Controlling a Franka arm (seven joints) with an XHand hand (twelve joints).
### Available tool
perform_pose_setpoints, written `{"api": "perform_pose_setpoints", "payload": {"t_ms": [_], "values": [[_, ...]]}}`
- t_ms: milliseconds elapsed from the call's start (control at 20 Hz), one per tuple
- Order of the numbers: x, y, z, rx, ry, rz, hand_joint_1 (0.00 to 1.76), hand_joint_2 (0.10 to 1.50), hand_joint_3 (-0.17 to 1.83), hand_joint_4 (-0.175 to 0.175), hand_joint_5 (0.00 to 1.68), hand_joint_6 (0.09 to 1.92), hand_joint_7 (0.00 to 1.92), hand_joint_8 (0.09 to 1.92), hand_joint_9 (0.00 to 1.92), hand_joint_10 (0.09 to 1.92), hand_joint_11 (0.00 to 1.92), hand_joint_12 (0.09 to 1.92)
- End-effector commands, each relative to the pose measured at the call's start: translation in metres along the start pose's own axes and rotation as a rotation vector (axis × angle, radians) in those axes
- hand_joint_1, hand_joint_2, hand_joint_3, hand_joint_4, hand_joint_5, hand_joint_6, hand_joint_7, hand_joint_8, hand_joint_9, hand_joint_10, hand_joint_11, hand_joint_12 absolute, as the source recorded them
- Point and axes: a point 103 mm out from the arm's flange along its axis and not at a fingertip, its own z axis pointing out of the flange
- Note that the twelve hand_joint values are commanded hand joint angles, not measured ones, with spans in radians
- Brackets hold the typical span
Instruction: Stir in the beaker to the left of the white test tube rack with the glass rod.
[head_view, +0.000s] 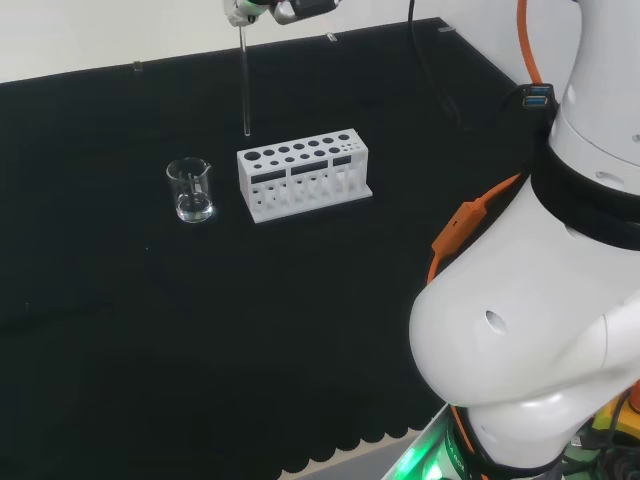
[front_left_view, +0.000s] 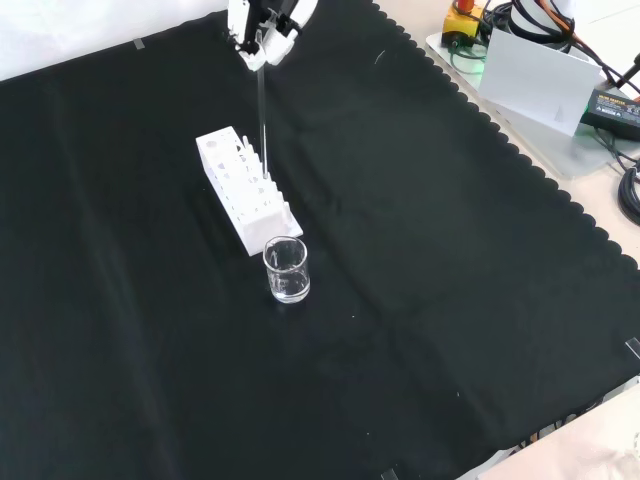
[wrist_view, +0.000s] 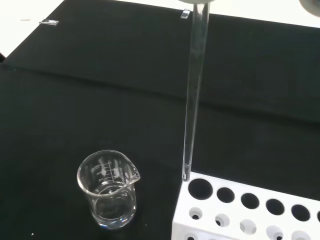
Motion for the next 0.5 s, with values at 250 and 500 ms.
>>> {"api": "perform_pose_setpoints", "payload": {"t_ms": [250, 500], "values": [[0.039, 0.020, -0.013, -0.013, -0.005, -0.074, 1.31, 1.07, -0.17, -0.175, 1.24, 0.57, 1.29, 0.59, 1.83, 0.41, 1.64, 0.74], [0.059, 0.024, -0.016, -0.021, -0.002, -0.109, 1.31, 1.07, -0.17, -0.175, 1.24, 0.57, 1.29, 0.59, 1.83, 0.41, 1.64, 0.74]]}}
